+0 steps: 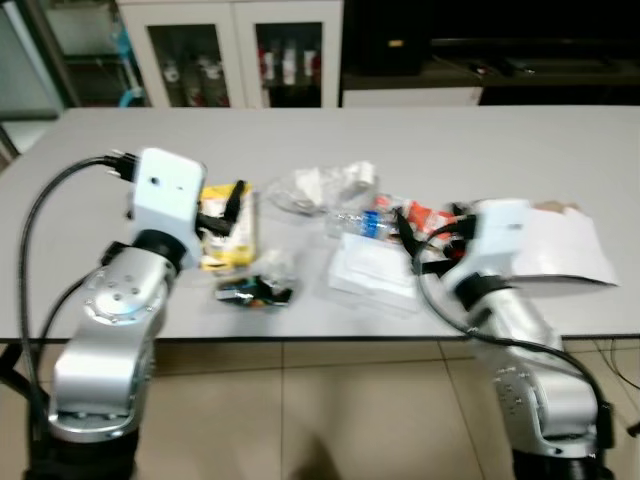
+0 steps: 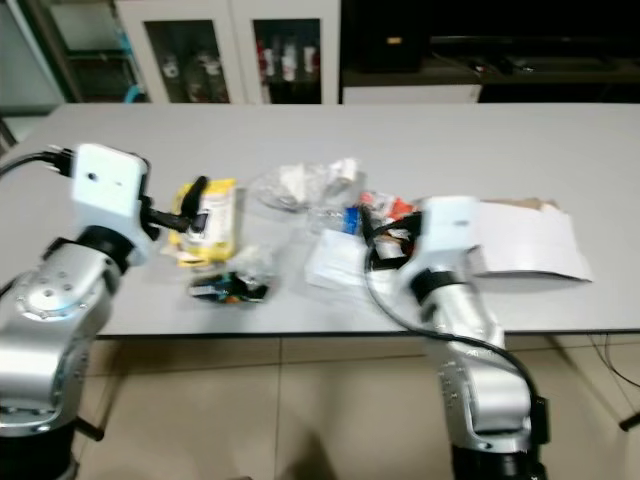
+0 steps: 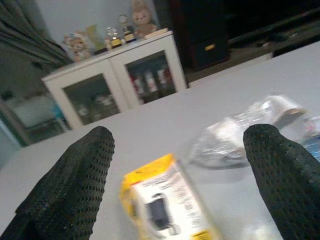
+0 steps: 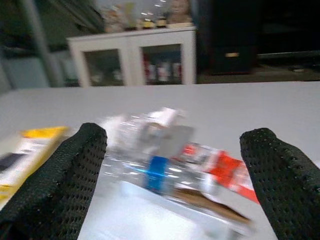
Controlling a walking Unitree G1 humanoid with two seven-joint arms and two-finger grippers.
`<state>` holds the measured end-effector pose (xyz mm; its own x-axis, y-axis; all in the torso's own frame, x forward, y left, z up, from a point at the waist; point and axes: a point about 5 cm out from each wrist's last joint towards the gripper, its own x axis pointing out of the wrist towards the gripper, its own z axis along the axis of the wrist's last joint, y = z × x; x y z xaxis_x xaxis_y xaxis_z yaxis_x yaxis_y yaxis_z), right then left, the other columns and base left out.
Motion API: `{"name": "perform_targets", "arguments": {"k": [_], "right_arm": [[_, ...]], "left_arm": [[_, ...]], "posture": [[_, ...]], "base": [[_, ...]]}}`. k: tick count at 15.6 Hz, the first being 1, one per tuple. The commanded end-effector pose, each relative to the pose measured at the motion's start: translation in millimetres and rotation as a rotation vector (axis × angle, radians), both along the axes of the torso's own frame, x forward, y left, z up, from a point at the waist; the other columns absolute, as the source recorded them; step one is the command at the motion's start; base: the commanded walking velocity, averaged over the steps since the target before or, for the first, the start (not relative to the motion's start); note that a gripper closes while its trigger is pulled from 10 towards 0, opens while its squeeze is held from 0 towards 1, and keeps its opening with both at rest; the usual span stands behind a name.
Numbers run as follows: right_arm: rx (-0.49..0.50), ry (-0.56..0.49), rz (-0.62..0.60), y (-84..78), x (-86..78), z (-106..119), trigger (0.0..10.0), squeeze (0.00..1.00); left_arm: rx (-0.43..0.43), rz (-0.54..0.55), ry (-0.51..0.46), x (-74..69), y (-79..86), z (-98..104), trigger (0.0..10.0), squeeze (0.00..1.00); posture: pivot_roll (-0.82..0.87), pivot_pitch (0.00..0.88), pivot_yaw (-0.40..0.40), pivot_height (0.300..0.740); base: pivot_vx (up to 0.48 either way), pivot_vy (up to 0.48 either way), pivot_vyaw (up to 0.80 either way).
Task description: Picking trash to rubbish bin
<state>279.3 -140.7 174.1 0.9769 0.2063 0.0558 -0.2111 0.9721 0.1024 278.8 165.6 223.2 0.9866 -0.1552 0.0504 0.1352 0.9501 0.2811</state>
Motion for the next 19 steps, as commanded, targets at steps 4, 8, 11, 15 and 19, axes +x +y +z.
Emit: {"name": "perform_targets", "arguments": {"k": [4,8,11,15,19], "right_arm": [[-0.177,0.114,-0.059,0.2,1.2,-31.4,10.0,0.0],[-0.139,0.226,-0.177,-15.4,-12.0,-62.6,10.0,0.0],[-0.071,0.17,-0.122,-10.6,-11.0,-58.1,10.0,0.0],[-0.068,0.208,-0.129,-9.7,-12.2,-77.3,10.0,0.51],[0.028,0.184,-0.118,-23.1,4.7,-71.3,10.0,1.0]], "left_arm": [[-0.069,-0.012,0.148,-3.8,-4.0,-45.2,10.0,0.0],[-0.061,-0.062,0.242,-15.5,-16.6,-88.4,10.0,0.0],[-0.024,-0.093,0.146,-7.3,-18.9,-77.4,10.0,0.0],[0.019,-0.074,0.127,-8.4,-4.8,-85.9,10.0,0.0],[-0.036,-0.141,0.079,-13.5,-15.3,-78.7,10.0,0.0]], "posture": [[-0.04,0.0,-0.022,0.74],[-0.05,0.0,-0.042,0.74],[-0.04,0.0,-0.031,0.74],[-0.03,0.0,-0.038,0.74],[0.0,0.0,-0.08,0.74]], "base": [[0.0,0.0,0.0],[0.0,0.0,0.0],[0.0,0.0,0.0],[0.0,0.0,0.0],[0.0,0.0,0.0]]}}
